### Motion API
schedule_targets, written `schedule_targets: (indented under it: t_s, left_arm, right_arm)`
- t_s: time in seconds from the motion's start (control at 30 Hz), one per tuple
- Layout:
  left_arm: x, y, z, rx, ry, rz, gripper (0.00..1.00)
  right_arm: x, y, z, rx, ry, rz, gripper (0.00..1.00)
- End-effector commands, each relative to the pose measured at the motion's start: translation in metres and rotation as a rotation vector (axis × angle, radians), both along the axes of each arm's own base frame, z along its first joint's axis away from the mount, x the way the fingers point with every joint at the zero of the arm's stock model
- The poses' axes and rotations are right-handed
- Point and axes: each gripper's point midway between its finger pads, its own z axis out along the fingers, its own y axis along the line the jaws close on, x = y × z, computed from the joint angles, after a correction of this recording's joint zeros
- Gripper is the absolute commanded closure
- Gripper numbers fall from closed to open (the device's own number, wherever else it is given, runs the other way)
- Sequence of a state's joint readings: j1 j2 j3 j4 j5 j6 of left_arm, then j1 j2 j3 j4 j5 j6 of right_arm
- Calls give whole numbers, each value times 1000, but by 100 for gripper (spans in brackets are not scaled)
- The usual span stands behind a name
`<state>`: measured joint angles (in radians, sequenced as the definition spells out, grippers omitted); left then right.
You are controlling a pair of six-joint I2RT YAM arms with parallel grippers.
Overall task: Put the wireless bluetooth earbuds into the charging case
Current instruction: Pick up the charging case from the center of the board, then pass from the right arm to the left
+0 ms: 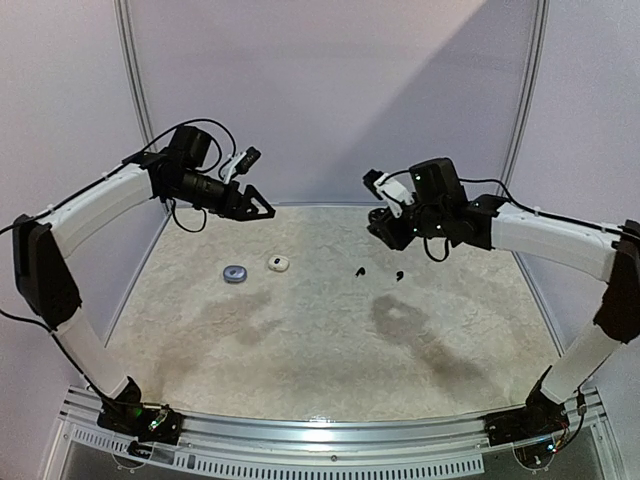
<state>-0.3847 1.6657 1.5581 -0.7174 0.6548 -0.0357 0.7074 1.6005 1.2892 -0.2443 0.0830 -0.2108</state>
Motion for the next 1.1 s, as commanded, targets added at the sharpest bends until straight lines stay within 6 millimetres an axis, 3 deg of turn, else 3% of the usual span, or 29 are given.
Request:
schedule_targets:
  t_s: [0.0,0.13,0.3,0.43,0.57,0.83,1.07]
  left_arm:
    - [-58,-30,17,-81,-62,-181,17]
    - [-97,-47,46,-150,-218,-268,15]
    - [-107,-53,56,-206,-197,-249,15]
    - [-120,-55,51,-224,-199,-283,20]
    - [-128,-60,56,-248,-212,-320,33]
    - [-144,-59,58,-262,-222,-372,37]
    - [-136,-60,53,-231,-223,-339,80]
  right_arm:
    - [-60,65,42,-13,-251,275,76]
    - [-98,102,63,-17,-317,348,76]
    - [-133,137,73,-61,-386,418,77]
    - [-145,152,79,-56,-413,436,78]
    - [-146,164,89,-52,-445,439,78]
    - [-140,173,97,-79,-493,412,81]
    - [-147,178,97,-88,-515,462,81]
